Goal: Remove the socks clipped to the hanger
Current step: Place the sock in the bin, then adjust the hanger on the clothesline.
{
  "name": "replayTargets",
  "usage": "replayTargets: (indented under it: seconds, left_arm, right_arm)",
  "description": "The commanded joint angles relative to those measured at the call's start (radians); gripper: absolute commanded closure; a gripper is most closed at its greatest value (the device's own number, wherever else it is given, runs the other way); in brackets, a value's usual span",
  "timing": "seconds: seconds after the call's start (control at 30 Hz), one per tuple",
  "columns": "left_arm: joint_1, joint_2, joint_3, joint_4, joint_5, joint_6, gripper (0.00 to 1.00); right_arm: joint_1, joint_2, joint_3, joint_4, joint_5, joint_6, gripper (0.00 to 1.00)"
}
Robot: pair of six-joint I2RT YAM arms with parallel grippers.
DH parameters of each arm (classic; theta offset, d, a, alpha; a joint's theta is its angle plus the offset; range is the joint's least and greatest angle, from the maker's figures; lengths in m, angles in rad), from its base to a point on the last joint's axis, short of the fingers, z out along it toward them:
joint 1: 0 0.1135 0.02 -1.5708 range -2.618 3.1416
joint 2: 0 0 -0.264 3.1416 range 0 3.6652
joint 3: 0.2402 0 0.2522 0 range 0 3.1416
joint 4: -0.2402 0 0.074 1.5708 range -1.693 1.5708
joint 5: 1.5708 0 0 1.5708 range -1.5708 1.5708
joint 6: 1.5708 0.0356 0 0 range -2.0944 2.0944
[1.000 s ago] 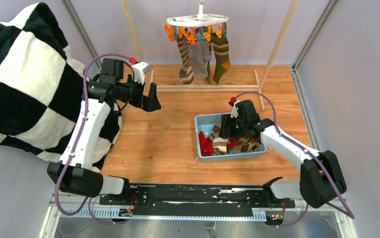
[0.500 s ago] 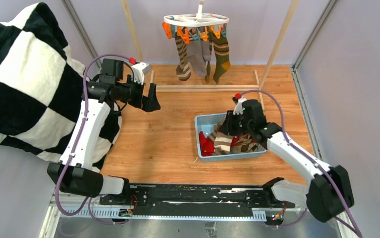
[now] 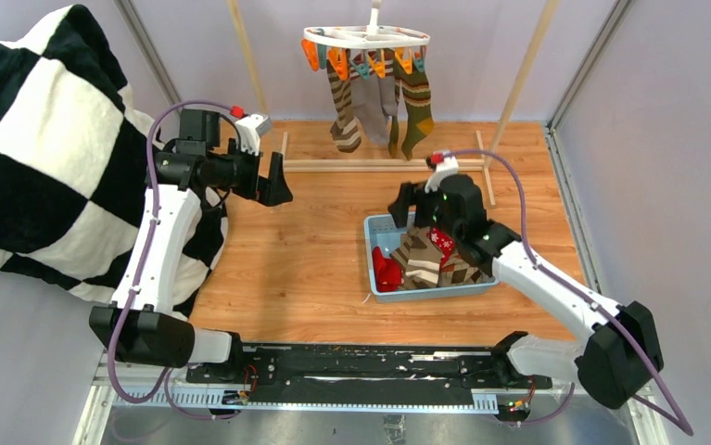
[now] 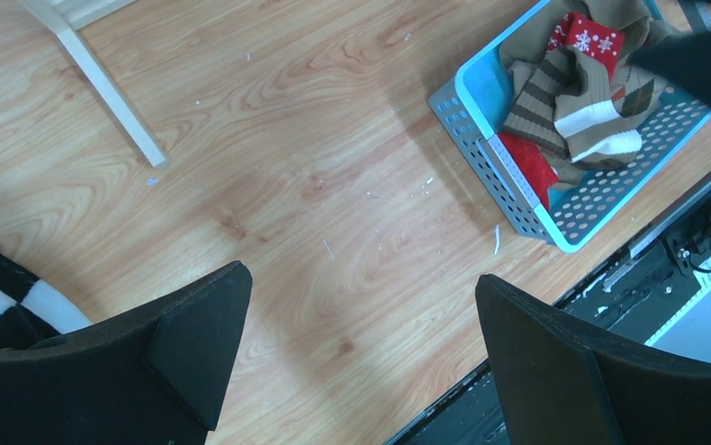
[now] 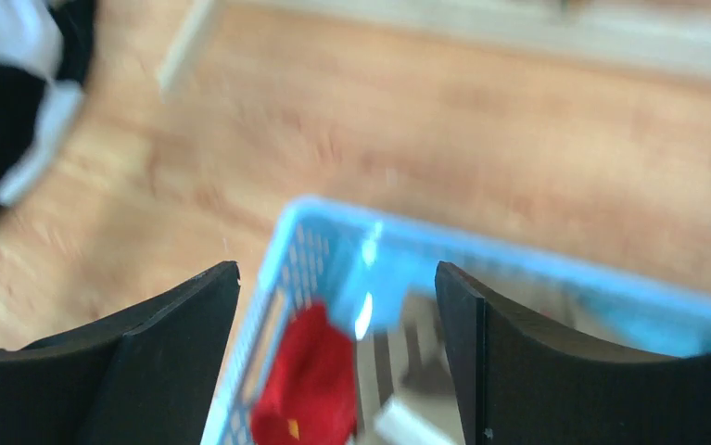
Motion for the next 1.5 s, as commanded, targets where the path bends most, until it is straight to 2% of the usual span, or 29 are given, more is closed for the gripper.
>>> replayTargets:
  seconds: [0.0,0.3,0.5,0.63,0.77,0.87,0.9,0.97,1.0,1.07,1.23,1.47]
  left_arm:
    - [0.027,-0.006,0.019,-0.005,0.038,0.009,0.00]
    - [0.077,-0.053,-0.001,-0.005,0.062,0.005,0.00]
    - [0.121,-0.074,-0.010,-0.007,0.078,0.000,0.00]
    - [0.126,-0.091,-0.021,-0.007,0.088,0.002,0.00]
    - [0.129,-0.104,-0.034,-0.007,0.088,0.010,0.00]
    - [0.131,-0.106,-0.037,-0.007,0.090,0.010,0.00]
    - [0.131,-0.106,-0.037,-0.007,0.090,0.009,0.00]
    - [0.131,-0.106,-0.035,-0.007,0.094,0.006,0.00]
    - [0.132,-0.109,-0.033,-0.007,0.097,0.005,0.00]
    - [0.132,-0.111,-0.028,-0.007,0.104,0.003,0.01]
    - [0.132,-0.115,-0.016,-0.006,0.125,-0.009,0.03]
    - [0.131,-0.126,0.012,-0.005,0.175,-0.032,0.05]
  right_arm:
    - [0.020,0.145,0.203,0.187,0.076,-0.076,0.15]
    - [0.154,0.556,0.575,0.518,0.230,-0.296,0.12]
    - [0.175,0.781,0.791,0.617,0.423,-0.414,0.12]
    - [0.176,0.905,0.921,0.718,0.555,-0.553,0.13]
    - [0.167,1.010,1.059,0.709,0.600,-0.596,0.20]
    - [0.164,1.037,1.117,0.682,0.547,-0.577,0.36]
    - [0.167,1.035,1.123,0.675,0.521,-0.571,0.46]
    - [0.168,1.019,1.116,0.659,0.482,-0.556,0.75]
    - [0.169,1.004,1.098,0.652,0.460,-0.544,0.86]
    - [0.170,0.957,1.055,0.647,0.419,-0.519,1.00]
    - [0.174,0.813,0.899,0.662,0.296,-0.406,1.00]
    - [0.174,0.612,0.709,0.634,-0.120,-0.215,1.00]
